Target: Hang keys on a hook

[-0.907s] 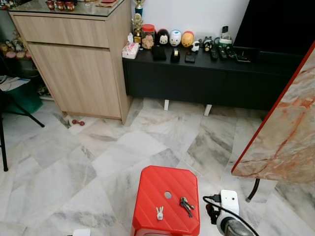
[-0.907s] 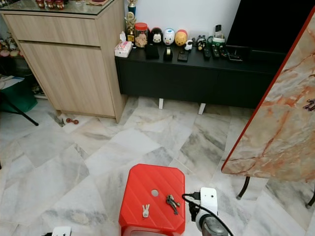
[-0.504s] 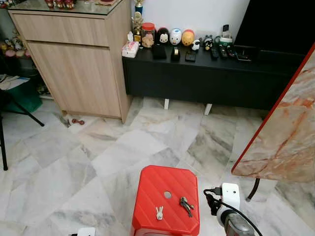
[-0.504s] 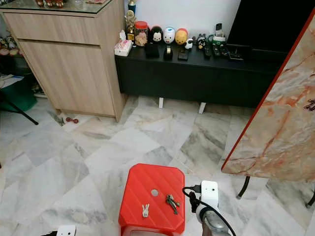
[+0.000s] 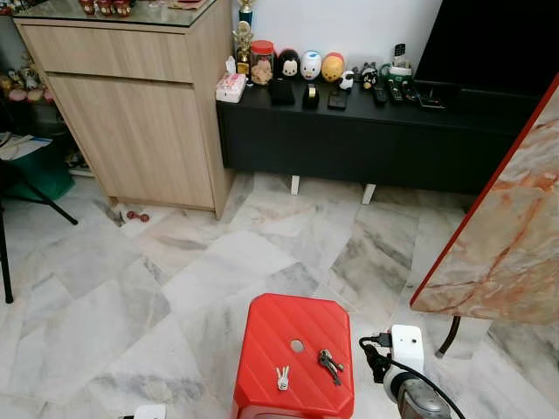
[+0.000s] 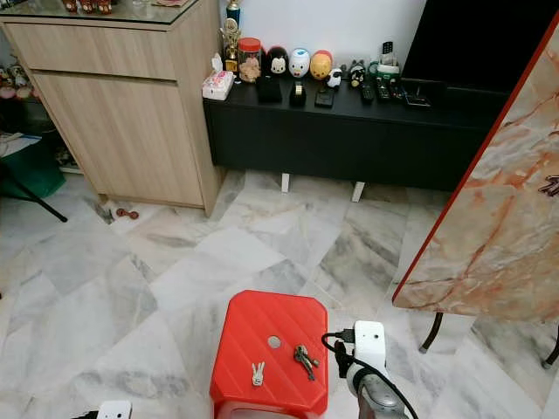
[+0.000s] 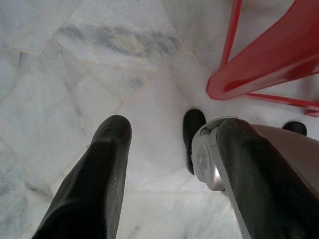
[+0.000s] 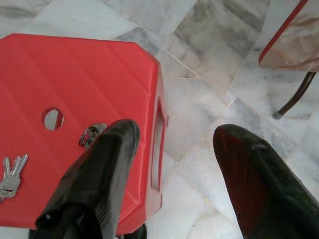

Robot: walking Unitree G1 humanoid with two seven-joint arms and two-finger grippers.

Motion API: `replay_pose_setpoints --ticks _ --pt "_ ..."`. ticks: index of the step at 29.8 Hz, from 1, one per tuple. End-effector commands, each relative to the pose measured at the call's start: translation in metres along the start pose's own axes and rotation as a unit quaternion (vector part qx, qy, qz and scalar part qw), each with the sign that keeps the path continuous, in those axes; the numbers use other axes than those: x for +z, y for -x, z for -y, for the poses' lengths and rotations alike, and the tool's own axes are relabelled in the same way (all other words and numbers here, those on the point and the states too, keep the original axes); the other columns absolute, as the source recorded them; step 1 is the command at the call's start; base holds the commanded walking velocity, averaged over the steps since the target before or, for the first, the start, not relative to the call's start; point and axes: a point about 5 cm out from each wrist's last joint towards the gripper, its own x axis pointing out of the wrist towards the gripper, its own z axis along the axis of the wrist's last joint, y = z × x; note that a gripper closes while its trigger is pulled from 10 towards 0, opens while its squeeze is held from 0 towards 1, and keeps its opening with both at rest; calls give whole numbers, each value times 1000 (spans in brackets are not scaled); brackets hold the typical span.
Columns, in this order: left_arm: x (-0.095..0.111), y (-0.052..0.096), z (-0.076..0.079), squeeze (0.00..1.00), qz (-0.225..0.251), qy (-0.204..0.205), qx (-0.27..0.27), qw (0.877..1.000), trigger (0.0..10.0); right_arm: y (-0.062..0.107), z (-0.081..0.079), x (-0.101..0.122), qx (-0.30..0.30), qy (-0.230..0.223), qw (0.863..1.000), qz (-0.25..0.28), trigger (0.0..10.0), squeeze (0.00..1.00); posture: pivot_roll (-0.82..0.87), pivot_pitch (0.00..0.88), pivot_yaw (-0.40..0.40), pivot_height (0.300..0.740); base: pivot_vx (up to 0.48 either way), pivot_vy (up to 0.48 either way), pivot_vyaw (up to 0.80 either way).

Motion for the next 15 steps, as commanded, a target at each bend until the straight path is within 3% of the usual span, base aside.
replay_pose_setpoints --ticks 1,15 --pt "-8 2 0 0 -18 -1 -4 1000 10000 0 0 -1 1 4 1000 -6 10000 0 81 34 -87 697 0 0 0" --pt "-7 2 -1 0 -18 2 -1 1000 10000 -1 -5 0 10 14 1000 -9 10000 0 89 51 -88 687 0 0 0"
